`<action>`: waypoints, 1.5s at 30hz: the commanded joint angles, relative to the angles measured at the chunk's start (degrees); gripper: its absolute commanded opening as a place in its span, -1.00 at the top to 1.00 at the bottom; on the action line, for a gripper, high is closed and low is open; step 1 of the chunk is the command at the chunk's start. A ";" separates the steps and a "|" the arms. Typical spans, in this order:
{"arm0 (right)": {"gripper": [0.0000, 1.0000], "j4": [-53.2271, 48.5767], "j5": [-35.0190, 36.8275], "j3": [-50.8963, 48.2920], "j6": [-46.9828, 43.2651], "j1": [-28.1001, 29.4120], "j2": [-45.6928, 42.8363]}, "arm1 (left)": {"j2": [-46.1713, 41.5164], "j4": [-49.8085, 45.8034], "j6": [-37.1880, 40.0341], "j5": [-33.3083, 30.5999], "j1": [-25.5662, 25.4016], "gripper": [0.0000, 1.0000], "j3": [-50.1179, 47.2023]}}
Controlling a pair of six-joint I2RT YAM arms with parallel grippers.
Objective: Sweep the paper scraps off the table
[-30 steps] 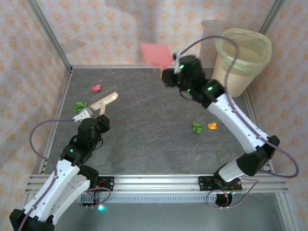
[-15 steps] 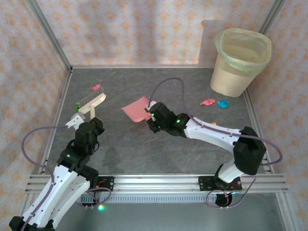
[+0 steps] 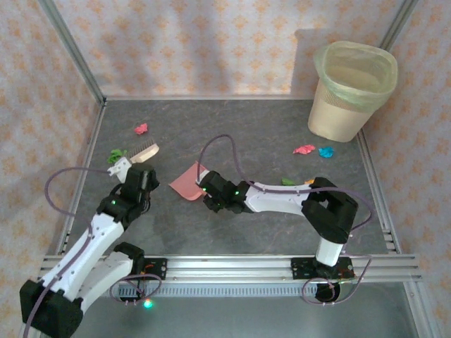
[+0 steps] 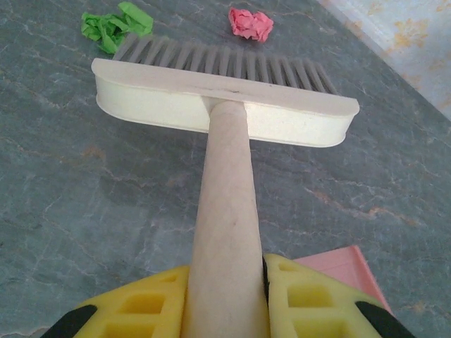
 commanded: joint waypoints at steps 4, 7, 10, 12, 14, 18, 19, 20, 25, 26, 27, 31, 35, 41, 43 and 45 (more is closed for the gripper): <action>1.00 4.65 -1.11 1.47 0.79 0.62 3.17 | 15.08 -8.31 1.02 6.14 3.77 1.00 19.00; 1.00 3.27 -0.98 3.07 1.12 0.62 4.80 | 22.73 -12.10 2.24 8.88 6.90 1.00 27.85; 1.00 3.88 -0.65 2.57 1.59 0.67 4.54 | 30.02 -13.52 1.38 12.05 10.63 1.00 35.11; 1.00 5.27 -0.75 1.60 2.05 0.64 4.30 | 35.03 -14.63 1.19 13.42 12.27 1.00 40.71; 1.00 5.68 -0.66 1.44 2.48 0.67 4.53 | 39.47 -17.87 1.68 10.04 12.69 1.00 47.09; 1.00 5.15 0.02 1.89 2.82 0.66 5.12 | 48.37 -23.70 3.32 10.53 15.62 1.00 58.10; 1.00 5.10 -0.08 2.01 2.79 0.62 5.12 | 49.87 -24.51 3.49 10.64 16.07 1.00 59.65; 1.00 5.10 -0.08 2.05 2.90 0.66 5.27 | 51.30 -24.84 3.55 10.60 16.48 1.00 60.79; 1.00 4.88 0.35 2.40 3.06 0.67 5.56 | 58.35 -28.37 5.71 11.97 17.36 1.00 66.82; 1.00 4.87 0.45 2.41 3.09 0.64 5.59 | 59.60 -29.06 6.08 12.83 17.60 1.00 68.00; 1.00 4.85 0.54 2.40 3.19 0.66 5.64 | 60.56 -29.75 6.48 13.63 17.74 1.00 68.86; 1.00 4.78 0.49 2.56 3.28 0.67 5.79 | 63.07 -30.60 7.28 16.70 17.74 1.00 70.55; 1.00 4.59 0.59 2.67 3.36 0.66 5.80 | 63.09 -30.62 7.36 20.59 17.50 1.00 69.34; 1.00 4.53 1.02 2.59 3.55 0.63 5.83 | 58.54 -28.55 7.61 26.07 16.46 1.00 63.24; 1.00 4.52 1.05 2.66 3.49 0.66 5.80 | 56.47 -28.07 8.02 27.39 15.73 1.00 60.55; 1.00 4.56 1.24 2.59 3.63 0.62 5.68 | 53.82 -26.89 8.08 28.99 15.01 1.00 56.47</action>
